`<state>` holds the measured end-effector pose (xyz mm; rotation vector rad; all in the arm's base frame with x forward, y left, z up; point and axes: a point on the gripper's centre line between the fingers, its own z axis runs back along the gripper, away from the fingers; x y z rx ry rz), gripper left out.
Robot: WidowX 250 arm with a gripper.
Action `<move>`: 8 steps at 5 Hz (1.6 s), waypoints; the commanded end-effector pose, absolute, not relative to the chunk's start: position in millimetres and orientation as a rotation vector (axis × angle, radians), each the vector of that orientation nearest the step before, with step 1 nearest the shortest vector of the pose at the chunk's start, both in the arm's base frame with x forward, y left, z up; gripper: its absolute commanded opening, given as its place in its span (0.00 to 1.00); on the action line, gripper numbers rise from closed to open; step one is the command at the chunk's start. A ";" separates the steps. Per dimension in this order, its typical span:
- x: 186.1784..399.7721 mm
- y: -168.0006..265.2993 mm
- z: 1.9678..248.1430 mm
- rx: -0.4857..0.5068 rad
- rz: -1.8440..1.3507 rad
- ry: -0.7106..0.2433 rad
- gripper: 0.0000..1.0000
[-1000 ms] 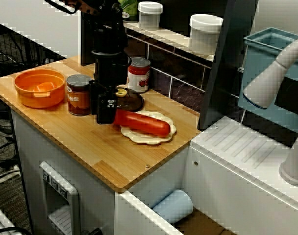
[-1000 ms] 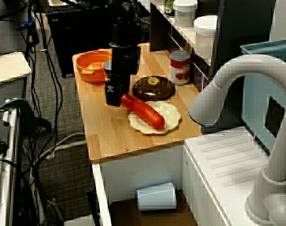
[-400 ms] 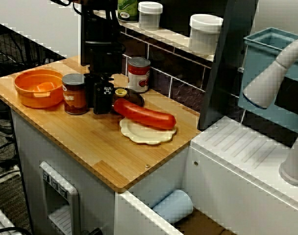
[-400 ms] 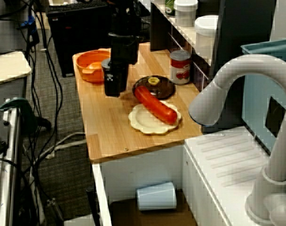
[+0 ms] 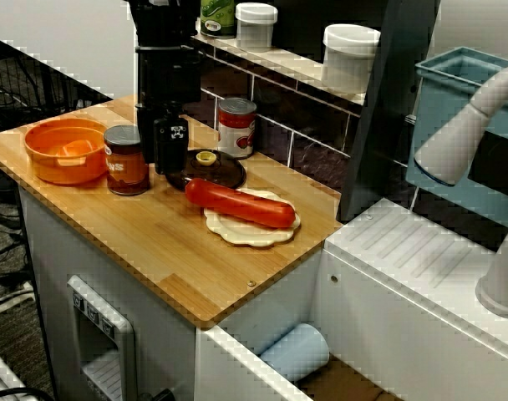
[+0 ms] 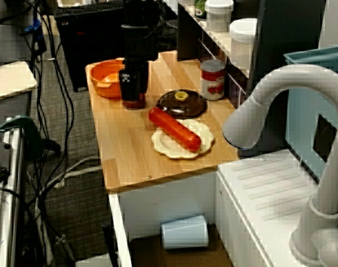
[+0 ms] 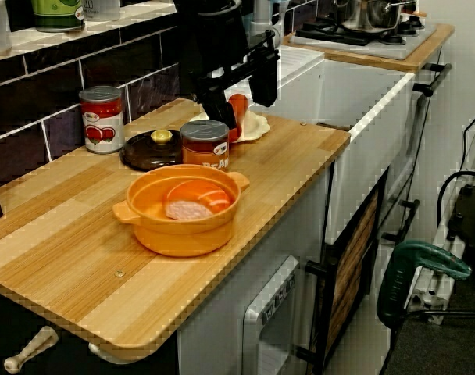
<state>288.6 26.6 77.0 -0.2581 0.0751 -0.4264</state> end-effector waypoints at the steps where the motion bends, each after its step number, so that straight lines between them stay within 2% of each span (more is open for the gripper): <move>1: 291.6 33.0 102.0 -0.051 -0.215 -0.118 1.00; 4: 315.1 23.2 88.5 -0.010 -0.139 -0.168 1.00; 5: 330.7 21.3 90.7 -0.011 -0.142 -0.173 1.00; 6: 343.7 31.5 88.3 0.033 -0.137 -0.199 1.00; 7: 352.0 42.5 91.9 0.044 -0.192 -0.189 1.00; 8: 349.6 51.1 99.8 0.073 -0.276 -0.226 1.00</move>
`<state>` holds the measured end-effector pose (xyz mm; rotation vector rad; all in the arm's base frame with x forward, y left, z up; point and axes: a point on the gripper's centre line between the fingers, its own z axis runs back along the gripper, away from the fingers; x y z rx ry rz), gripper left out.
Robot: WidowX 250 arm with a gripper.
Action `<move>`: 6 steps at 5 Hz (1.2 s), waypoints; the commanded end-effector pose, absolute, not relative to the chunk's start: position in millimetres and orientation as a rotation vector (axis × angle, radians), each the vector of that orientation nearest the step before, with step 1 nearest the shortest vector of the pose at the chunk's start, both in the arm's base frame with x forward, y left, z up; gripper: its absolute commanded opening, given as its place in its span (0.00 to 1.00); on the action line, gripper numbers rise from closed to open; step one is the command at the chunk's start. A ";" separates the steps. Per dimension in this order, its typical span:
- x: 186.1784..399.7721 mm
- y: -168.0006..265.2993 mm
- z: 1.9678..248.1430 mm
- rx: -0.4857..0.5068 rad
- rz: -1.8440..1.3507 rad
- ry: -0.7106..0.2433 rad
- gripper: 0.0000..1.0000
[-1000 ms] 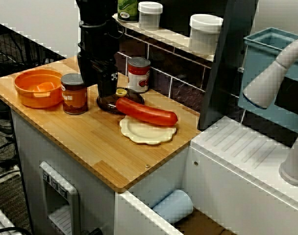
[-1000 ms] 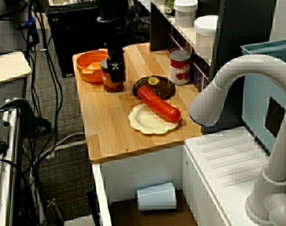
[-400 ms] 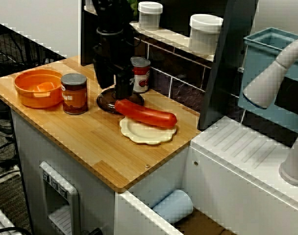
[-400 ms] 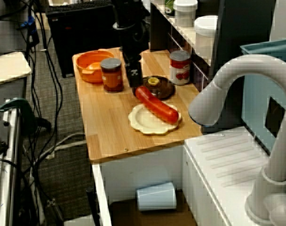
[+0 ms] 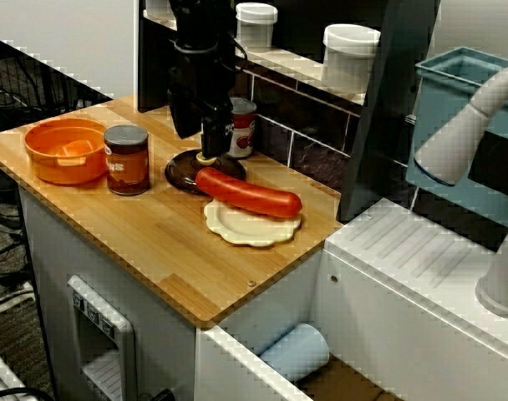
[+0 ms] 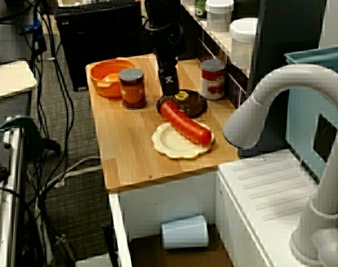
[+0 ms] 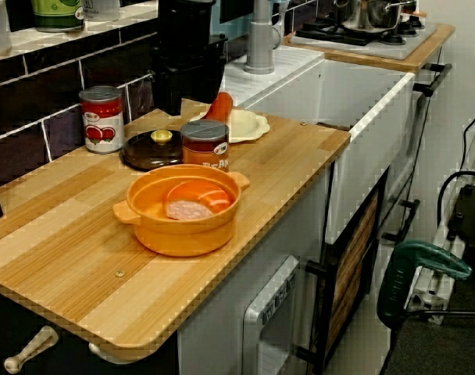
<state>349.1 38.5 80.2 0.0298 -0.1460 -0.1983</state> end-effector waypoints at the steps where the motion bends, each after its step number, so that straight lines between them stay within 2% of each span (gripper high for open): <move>1: 354.0 59.7 97.6 0.069 -0.276 -0.230 1.00; 6: 371.6 55.7 62.7 0.057 -0.202 -0.179 1.00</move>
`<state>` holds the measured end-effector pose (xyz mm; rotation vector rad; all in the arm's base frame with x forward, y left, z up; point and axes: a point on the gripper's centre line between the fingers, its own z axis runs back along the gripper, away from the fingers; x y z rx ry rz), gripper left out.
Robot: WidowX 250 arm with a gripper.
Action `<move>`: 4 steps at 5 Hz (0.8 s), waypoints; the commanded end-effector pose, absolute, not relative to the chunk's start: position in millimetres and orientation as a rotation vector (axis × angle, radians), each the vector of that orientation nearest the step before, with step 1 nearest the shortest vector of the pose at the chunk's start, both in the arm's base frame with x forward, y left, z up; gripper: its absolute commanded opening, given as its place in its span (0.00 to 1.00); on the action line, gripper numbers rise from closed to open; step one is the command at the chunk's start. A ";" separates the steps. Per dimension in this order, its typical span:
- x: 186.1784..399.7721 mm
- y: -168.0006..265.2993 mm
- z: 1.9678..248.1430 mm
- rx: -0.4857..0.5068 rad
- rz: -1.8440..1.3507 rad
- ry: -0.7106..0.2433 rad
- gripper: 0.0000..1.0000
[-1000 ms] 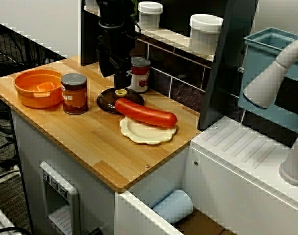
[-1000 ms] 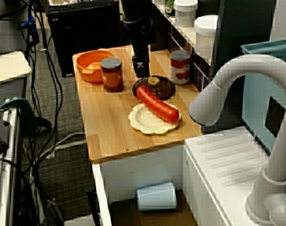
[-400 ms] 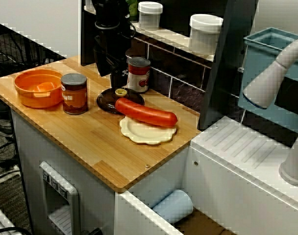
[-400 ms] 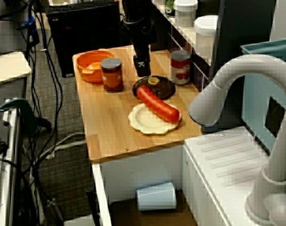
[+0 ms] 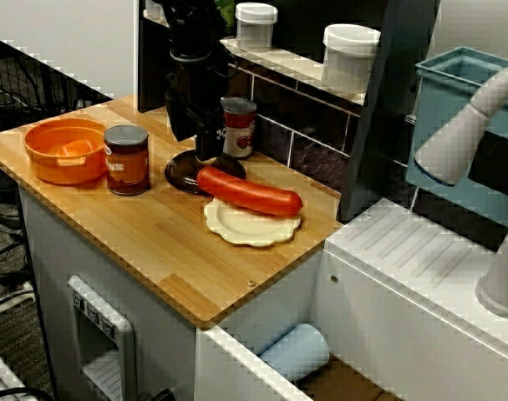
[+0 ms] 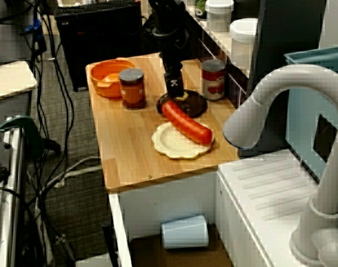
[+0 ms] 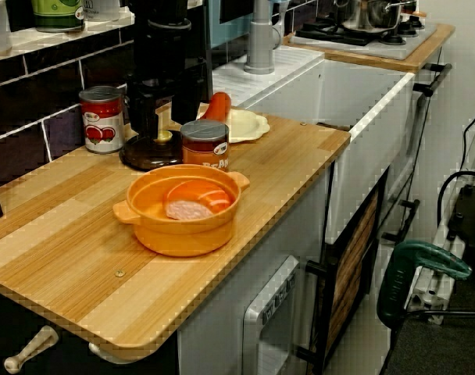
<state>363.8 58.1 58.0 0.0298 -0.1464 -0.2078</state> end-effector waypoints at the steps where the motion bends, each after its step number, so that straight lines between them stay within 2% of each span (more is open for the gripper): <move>1: 372.2 53.4 59.0 0.058 -0.206 -0.174 1.00; 4: 368.9 50.2 52.6 0.068 -0.196 -0.164 1.00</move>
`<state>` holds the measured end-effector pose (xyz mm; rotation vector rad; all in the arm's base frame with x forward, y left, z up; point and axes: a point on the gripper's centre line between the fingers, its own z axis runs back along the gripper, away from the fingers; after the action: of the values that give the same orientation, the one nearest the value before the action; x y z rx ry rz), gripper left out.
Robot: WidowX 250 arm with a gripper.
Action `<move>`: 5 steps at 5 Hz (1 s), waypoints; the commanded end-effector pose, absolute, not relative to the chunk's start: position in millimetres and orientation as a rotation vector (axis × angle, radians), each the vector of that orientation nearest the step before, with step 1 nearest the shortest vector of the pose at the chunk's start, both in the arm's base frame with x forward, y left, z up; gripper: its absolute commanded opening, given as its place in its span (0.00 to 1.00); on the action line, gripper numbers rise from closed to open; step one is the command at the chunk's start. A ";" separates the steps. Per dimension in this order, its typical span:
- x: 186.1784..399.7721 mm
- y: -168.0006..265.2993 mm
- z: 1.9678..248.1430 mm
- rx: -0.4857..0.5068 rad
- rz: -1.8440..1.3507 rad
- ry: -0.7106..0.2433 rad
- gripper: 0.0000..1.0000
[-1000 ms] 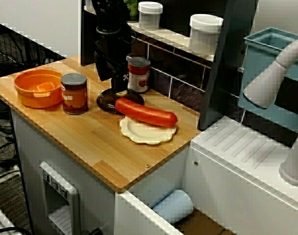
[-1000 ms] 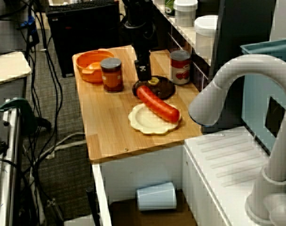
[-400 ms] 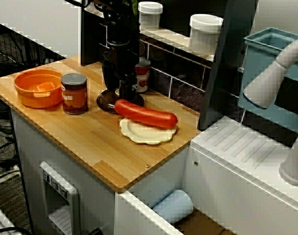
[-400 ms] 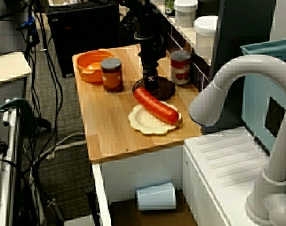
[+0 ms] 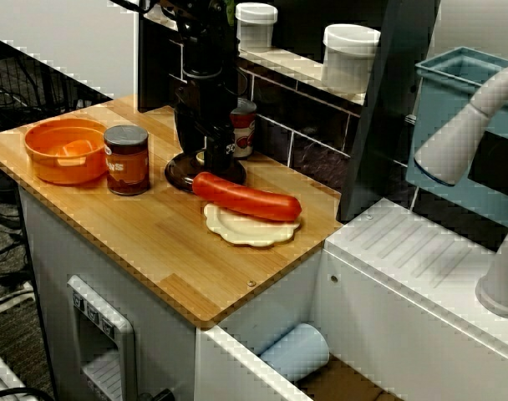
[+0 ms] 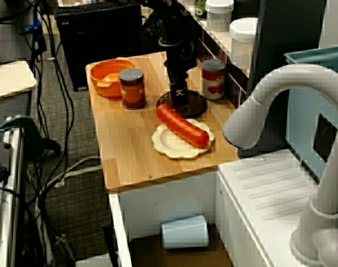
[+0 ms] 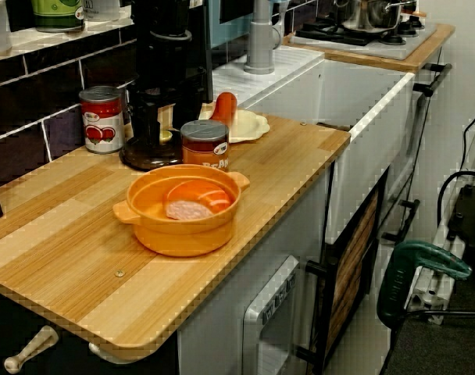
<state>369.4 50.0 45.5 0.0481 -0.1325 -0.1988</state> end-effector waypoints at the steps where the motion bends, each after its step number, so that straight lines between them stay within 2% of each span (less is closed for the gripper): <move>1: 368.1 49.9 50.3 0.072 -0.192 -0.162 1.00; 3: 369.9 51.5 47.6 0.072 -0.187 -0.156 1.00; 4: 369.7 52.0 46.8 0.066 -0.188 -0.154 0.00; 5: 370.2 53.9 44.1 0.060 -0.185 -0.149 0.00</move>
<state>370.0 52.2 39.3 0.0521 -0.1254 -0.1882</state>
